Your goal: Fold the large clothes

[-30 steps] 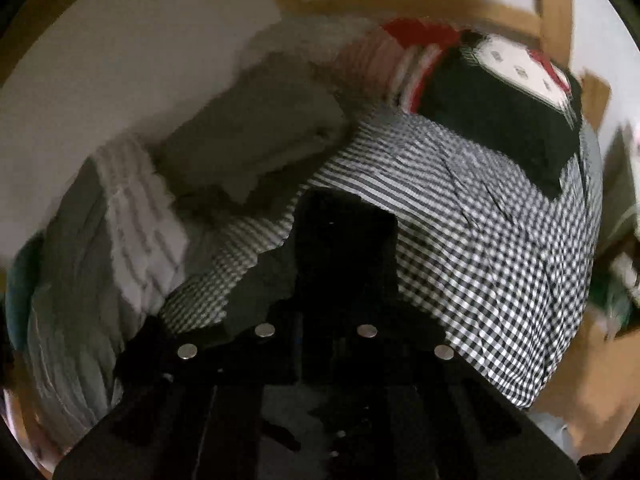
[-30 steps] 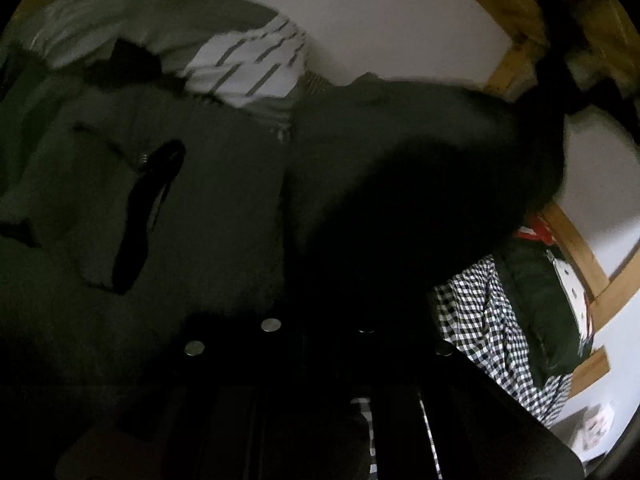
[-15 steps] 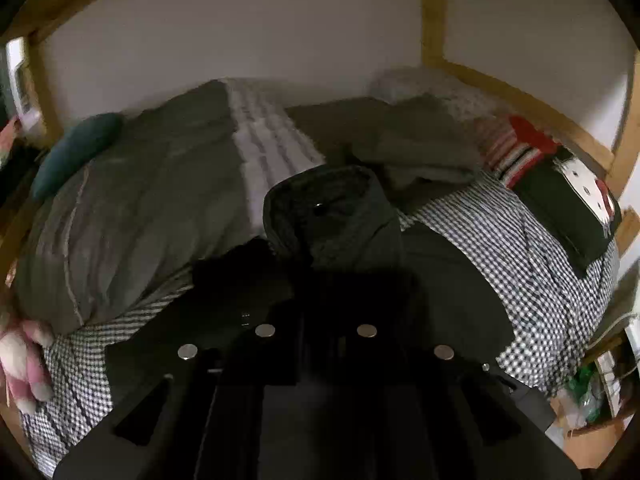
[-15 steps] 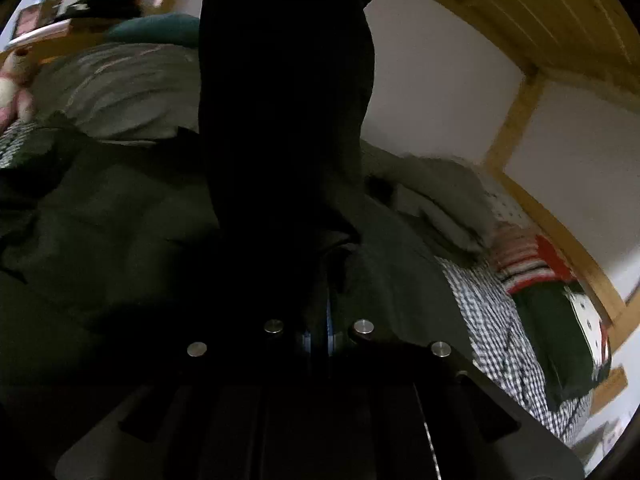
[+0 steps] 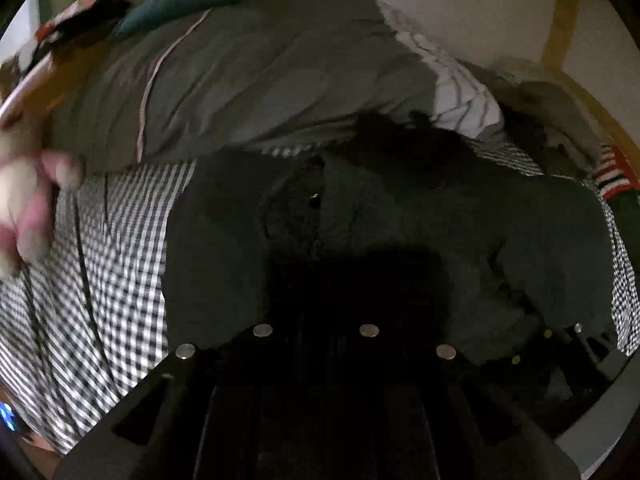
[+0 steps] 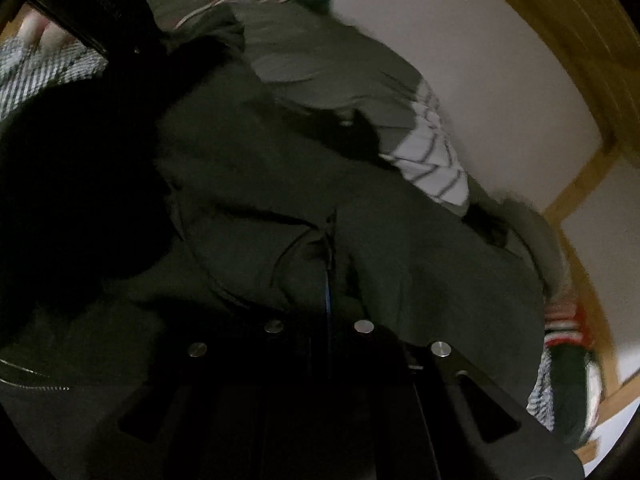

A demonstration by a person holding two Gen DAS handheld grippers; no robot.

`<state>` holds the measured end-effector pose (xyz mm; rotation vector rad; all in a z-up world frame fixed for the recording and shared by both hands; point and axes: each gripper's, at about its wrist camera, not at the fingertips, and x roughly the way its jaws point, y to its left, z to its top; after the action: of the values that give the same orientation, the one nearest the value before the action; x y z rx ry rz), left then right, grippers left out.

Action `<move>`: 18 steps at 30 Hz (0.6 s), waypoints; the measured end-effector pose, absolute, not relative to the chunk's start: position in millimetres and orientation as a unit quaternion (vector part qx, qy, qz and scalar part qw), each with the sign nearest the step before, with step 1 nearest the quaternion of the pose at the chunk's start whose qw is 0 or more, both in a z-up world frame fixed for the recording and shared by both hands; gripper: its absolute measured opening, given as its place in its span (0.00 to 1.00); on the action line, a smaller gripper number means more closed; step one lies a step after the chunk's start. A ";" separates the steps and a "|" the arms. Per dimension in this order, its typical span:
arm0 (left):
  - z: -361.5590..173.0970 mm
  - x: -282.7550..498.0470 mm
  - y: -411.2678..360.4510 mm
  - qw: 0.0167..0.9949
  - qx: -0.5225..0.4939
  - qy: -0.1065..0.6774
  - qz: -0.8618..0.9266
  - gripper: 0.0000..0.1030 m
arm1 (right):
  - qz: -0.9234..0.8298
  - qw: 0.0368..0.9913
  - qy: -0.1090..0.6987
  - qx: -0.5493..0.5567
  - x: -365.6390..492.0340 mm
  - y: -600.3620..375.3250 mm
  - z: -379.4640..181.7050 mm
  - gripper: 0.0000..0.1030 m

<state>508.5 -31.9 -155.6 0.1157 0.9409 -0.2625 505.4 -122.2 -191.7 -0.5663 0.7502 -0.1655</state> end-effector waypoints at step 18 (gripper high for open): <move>-203.7 486.5 -0.7 0.889 0.057 0.441 -0.110 0.47 | 0.001 0.919 0.384 -0.086 479.6 -227.7 -126.9 0.96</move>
<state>486.5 -0.7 -203.7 0.1180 0.9164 -0.2281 479.6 -227.7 -126.9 -0.1777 0.7893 0.0020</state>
